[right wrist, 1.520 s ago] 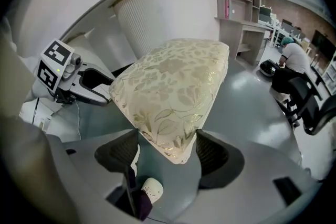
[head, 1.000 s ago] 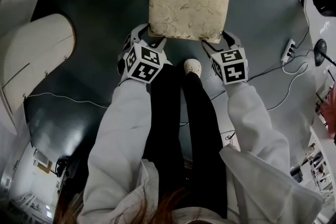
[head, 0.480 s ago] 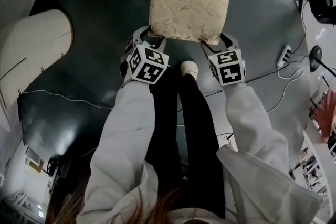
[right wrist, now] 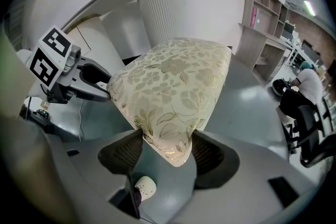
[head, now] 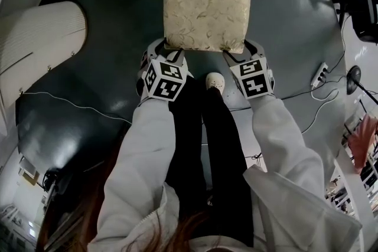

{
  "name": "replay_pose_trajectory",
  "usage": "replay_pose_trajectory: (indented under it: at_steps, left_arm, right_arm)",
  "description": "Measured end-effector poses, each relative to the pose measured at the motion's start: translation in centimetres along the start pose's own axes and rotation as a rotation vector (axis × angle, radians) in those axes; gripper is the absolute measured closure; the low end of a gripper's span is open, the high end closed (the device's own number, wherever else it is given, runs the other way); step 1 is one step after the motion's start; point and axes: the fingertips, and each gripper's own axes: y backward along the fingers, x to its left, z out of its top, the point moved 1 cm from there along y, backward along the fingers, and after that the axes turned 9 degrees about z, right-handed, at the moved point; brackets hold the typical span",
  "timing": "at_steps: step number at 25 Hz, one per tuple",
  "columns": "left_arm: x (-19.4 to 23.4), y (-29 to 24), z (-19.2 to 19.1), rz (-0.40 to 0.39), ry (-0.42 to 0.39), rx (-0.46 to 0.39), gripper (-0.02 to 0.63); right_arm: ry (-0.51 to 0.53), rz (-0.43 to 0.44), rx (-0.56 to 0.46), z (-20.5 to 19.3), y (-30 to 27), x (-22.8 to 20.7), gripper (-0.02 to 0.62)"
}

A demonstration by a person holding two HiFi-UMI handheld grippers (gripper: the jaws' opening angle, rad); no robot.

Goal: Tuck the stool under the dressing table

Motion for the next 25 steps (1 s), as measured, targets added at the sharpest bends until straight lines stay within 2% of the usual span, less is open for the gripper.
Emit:
replay_pose_trajectory:
  at_steps: [10,17,25]
  left_arm:
    - [1.3,0.6,-1.7,0.036,0.095,0.0,0.376]
    - [3.7,1.4,-4.2,0.066,0.137,0.026,0.376]
    - [6.2,2.6,-7.6,0.114,0.222,0.054,0.379]
  right_arm:
    - [0.069,0.037,0.044,1.7,-1.5,0.9,0.253]
    - [0.111,0.078,0.056,3.3,-3.1,3.5,0.253]
    - [0.188,0.125,0.088,5.3,-5.2,6.8,0.256]
